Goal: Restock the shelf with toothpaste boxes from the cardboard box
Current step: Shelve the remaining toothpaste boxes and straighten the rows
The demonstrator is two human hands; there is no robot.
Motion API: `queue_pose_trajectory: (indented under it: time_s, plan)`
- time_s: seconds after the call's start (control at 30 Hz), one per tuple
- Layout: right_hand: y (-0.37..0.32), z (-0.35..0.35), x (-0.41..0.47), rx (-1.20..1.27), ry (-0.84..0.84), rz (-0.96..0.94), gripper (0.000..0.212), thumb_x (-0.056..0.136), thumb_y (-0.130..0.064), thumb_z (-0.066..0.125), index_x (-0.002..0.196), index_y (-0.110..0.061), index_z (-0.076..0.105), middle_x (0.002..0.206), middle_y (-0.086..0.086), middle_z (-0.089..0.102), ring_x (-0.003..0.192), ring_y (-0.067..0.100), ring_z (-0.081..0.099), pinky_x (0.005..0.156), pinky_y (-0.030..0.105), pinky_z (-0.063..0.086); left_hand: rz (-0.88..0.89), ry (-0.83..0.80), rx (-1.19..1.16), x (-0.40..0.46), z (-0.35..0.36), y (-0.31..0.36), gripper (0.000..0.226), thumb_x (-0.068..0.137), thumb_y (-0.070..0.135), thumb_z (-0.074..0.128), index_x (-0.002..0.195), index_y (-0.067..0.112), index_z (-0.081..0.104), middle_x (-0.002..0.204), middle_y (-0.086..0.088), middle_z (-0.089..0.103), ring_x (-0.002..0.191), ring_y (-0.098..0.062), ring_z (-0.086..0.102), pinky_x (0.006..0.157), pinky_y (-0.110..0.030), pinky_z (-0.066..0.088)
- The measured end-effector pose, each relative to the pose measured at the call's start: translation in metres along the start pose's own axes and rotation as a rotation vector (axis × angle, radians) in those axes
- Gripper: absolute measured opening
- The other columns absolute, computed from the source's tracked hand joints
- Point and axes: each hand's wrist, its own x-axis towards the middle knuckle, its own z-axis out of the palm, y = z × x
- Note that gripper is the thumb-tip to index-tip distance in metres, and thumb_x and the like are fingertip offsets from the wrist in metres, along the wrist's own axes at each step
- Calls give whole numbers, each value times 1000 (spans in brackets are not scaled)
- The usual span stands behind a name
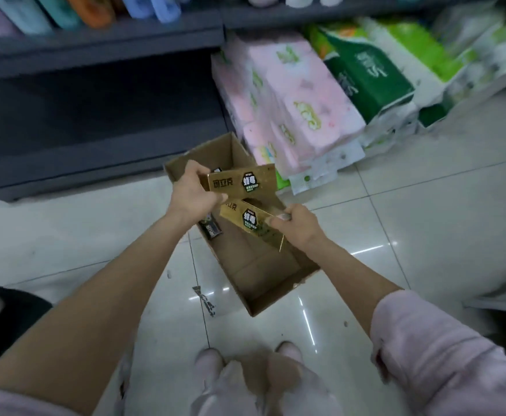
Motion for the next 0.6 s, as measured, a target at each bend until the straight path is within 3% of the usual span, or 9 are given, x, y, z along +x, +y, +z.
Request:
queue_pose_trajectory:
  time_s: [0.13,0.17,0.27,0.4,0.5,0.6]
  plan:
    - [-100,-54,-43,73,63,-67,38,82,-24,71,110,-2,55,107,15,62,101,31,59,80,36,46,23,77,-120,-33,-85,80,46,77,11,76,112,14,47,100,3,58,80,-9,56,49,-11,44]
    - [-125,-68,-52,89,74,-93,33,81,-23,72,103,-4,55,101,14,63,97,32,61,79,39,48,20,98,-152,-36,-107,97,46,76,13,77,111,15,47,102,2,60,81,-11,57,52,-10,47]
    - [-203,-106,-73,148,115,-181,26,81,-19,72,99,-10,55,91,7,61,86,25,59,68,32,46,41,170,-235,-46,-180,151,45,73,16,80,104,18,47,105,-1,65,90,-18,61,76,-35,57]
    - [-301,-144,-94,191,158,-340,25,84,-16,69,106,-14,57,93,4,60,88,21,57,67,25,40,150,301,-267,-50,-267,219,45,72,17,80,101,18,45,100,-1,63,89,-17,57,75,-29,48]
    - [-364,-161,-93,127,243,-437,36,87,-17,66,120,-6,56,104,9,59,95,23,55,67,23,34,236,382,-313,-39,-312,260,45,72,14,79,97,19,42,99,-3,62,92,-23,62,78,-37,54]
    - [-417,-179,-82,38,351,-507,47,89,-20,63,132,-5,50,129,18,48,116,29,48,86,24,34,276,458,-276,-18,-349,295,47,72,15,78,98,21,40,96,-2,61,89,-23,62,77,-35,53]
